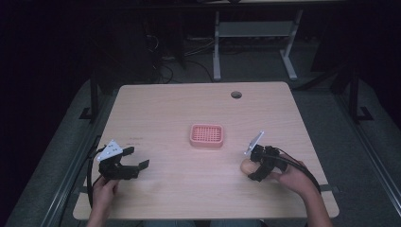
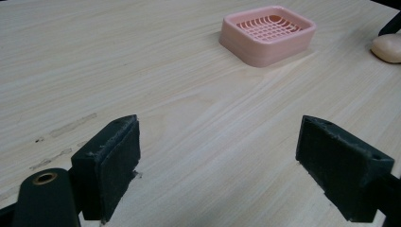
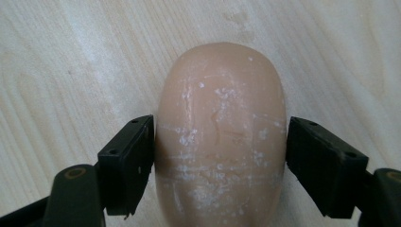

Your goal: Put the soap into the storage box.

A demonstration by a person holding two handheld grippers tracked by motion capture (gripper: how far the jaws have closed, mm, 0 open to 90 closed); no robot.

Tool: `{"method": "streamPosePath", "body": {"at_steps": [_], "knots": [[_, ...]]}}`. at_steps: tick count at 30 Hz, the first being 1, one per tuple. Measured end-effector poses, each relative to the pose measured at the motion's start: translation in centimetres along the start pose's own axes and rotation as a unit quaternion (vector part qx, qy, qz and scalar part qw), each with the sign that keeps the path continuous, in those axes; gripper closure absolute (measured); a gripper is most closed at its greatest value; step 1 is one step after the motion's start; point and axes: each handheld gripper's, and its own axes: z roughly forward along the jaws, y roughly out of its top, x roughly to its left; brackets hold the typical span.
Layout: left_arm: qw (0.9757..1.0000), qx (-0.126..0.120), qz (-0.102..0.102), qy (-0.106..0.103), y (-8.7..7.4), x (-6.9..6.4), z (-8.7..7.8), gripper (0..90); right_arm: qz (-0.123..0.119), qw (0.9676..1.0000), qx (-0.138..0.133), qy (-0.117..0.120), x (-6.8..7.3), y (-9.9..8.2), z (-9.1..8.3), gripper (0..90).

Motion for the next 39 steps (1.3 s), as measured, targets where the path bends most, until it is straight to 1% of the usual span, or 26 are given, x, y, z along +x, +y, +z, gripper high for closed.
{"method": "streamPosePath", "body": {"at_steps": [2,5,6,15,19,20,23,25,26,34,35,37,38,39], "knots": [[1.0000,-0.001,0.000,0.000,0.0,0.0,0.0,14.3,0.002,1.0000,0.003,0.003,0.0,0.1,0.1,27.3],[1.0000,-0.001,-0.001,0.000,0.0,0.0,0.0,14.3,0.001,1.0000,0.004,0.004,0.0,0.1,0.1,27.5],[1.0000,-0.001,0.000,0.000,0.0,0.0,0.0,14.3,-0.001,1.0000,0.005,0.003,-0.1,0.1,0.2,29.1],[1.0000,-0.002,-0.001,0.000,0.0,0.0,-0.1,14.2,-0.003,0.9999,0.005,0.010,-0.1,0.2,0.2,31.2],[1.0000,-0.001,-0.001,0.000,0.0,0.1,-0.1,14.3,-0.006,0.9999,0.007,0.010,-0.1,0.2,0.2,31.5],[1.0000,-0.002,-0.001,0.000,0.0,0.0,-0.1,14.3,-0.013,0.9998,0.007,0.011,0.0,0.3,0.2,31.6],[1.0000,-0.002,-0.001,0.000,0.0,0.1,-0.1,14.3,-0.015,0.9997,0.008,0.016,0.0,0.3,0.2,31.7],[1.0000,-0.002,0.002,0.000,0.0,0.1,-0.1,14.3,-0.019,0.9997,0.007,0.013,0.0,0.3,0.2,31.7],[1.0000,-0.002,0.003,0.000,0.0,0.1,-0.1,14.3,-0.019,0.9997,0.005,0.016,0.0,0.4,0.1,31.7],[1.0000,-0.002,0.002,0.000,0.0,0.1,-0.1,14.3,-0.026,0.9994,0.001,0.023,-0.2,1.1,-0.4,31.7],[1.0000,-0.002,0.000,0.000,0.0,0.1,-0.1,14.3,-0.031,0.9992,-0.001,0.024,-0.3,1.4,-0.5,31.7],[1.0000,-0.003,-0.001,0.000,0.0,0.1,-0.1,14.3,-0.031,0.9992,-0.001,0.025,-0.3,1.5,-0.6,31.8],[1.0000,-0.003,-0.001,0.000,0.0,0.1,-0.1,14.2,-0.030,0.9991,-0.007,0.028,-0.5,1.7,-0.7,31.7],[1.0000,-0.003,-0.001,0.000,0.0,0.1,-0.1,14.3,-0.030,0.9991,-0.007,0.028,-0.5,1.7,-0.7,31.7]]}}
